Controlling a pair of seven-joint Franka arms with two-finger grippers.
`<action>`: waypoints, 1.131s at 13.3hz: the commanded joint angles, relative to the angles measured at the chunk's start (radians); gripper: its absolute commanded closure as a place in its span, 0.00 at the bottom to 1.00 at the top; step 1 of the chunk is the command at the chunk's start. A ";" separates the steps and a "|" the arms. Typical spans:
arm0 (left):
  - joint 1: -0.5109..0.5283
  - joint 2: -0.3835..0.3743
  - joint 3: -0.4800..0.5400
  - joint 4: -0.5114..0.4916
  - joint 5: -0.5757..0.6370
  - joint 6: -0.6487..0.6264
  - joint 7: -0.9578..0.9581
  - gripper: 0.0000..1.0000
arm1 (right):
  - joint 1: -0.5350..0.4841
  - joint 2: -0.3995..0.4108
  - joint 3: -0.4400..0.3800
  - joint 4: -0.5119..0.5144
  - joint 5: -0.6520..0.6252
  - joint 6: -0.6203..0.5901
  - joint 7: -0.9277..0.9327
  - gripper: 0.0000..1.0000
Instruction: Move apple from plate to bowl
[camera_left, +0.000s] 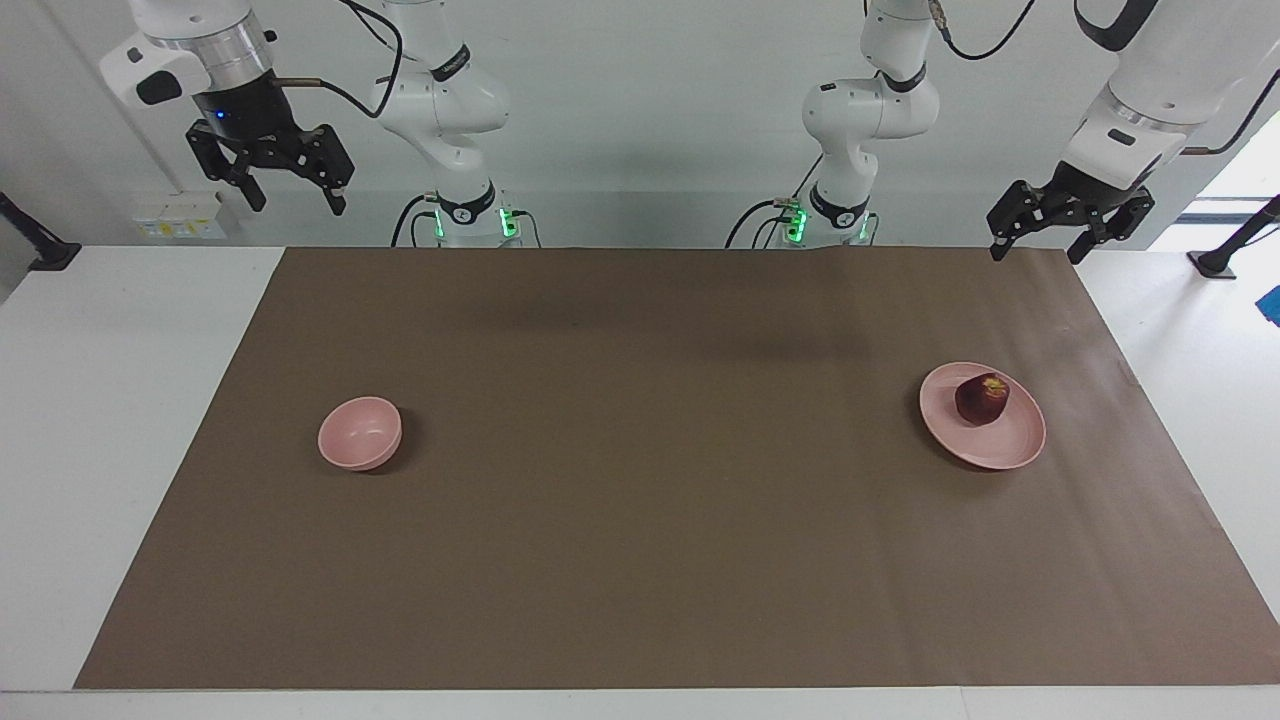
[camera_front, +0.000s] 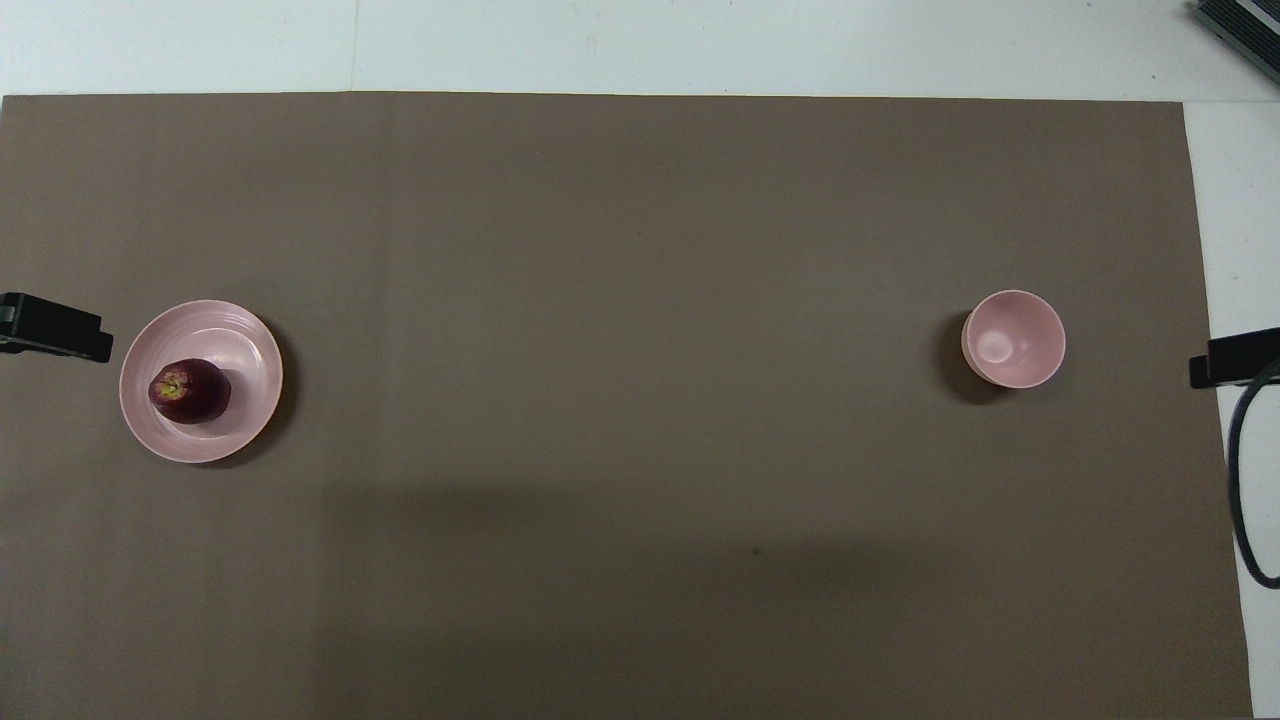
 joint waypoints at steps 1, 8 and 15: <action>-0.010 -0.011 0.004 -0.010 0.000 -0.025 0.014 0.00 | -0.003 -0.025 0.003 -0.029 0.010 0.013 0.018 0.00; -0.009 -0.012 0.002 -0.017 -0.001 -0.014 0.000 0.00 | -0.003 -0.025 0.003 -0.029 0.010 0.013 0.018 0.00; -0.001 -0.020 0.002 -0.036 -0.004 -0.013 0.014 0.00 | -0.003 -0.025 0.003 -0.029 0.010 0.013 0.019 0.00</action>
